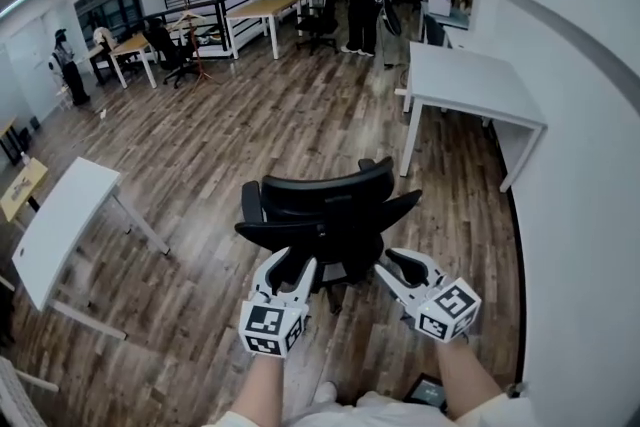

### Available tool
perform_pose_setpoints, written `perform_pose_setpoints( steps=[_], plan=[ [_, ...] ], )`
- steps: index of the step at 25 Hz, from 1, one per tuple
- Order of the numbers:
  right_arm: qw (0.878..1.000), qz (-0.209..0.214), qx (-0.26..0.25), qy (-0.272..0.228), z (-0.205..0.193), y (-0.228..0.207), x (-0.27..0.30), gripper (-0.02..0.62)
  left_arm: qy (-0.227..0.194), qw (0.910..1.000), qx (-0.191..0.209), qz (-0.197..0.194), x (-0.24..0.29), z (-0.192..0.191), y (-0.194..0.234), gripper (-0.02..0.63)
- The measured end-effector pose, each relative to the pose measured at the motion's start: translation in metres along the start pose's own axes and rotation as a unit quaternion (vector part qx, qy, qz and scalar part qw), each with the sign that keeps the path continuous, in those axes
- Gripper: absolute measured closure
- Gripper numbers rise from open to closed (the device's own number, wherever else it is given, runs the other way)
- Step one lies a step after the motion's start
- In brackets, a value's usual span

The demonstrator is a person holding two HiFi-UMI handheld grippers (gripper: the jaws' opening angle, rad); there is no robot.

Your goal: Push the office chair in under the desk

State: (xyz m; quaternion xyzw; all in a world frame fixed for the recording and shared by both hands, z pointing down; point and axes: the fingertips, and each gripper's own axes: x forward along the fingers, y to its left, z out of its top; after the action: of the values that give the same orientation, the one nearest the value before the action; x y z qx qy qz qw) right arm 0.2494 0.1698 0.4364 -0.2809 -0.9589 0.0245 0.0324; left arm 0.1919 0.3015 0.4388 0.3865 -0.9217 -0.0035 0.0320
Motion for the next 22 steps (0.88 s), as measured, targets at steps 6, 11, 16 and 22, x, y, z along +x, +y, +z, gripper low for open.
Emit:
perform_pose_setpoints(
  steps=[6, 11, 16, 22],
  plan=[
    [0.998, -0.055, 0.005, -0.017, 0.005, -0.057, 0.012, 0.456, -0.009, 0.9992, -0.019, 0.035, 0.012, 0.001, 0.063, 0.44],
    [0.994, -0.094, 0.031, -0.048, 0.029, -0.096, 0.027, 0.446, -0.021, 0.9983, -0.012, 0.052, 0.028, 0.021, 0.096, 0.416],
    [0.997, -0.077, 0.016, -0.028, 0.049, -0.102, 0.058, 0.428, -0.021, 0.999, -0.012, 0.037, 0.049, 0.042, 0.09, 0.396],
    [0.977, -0.07, 0.2, -0.023, 0.037, -0.111, 0.089, 0.399, 0.023, 0.9911, -0.126, 0.034, 0.074, 0.035, 0.074, 0.322]
  ],
)
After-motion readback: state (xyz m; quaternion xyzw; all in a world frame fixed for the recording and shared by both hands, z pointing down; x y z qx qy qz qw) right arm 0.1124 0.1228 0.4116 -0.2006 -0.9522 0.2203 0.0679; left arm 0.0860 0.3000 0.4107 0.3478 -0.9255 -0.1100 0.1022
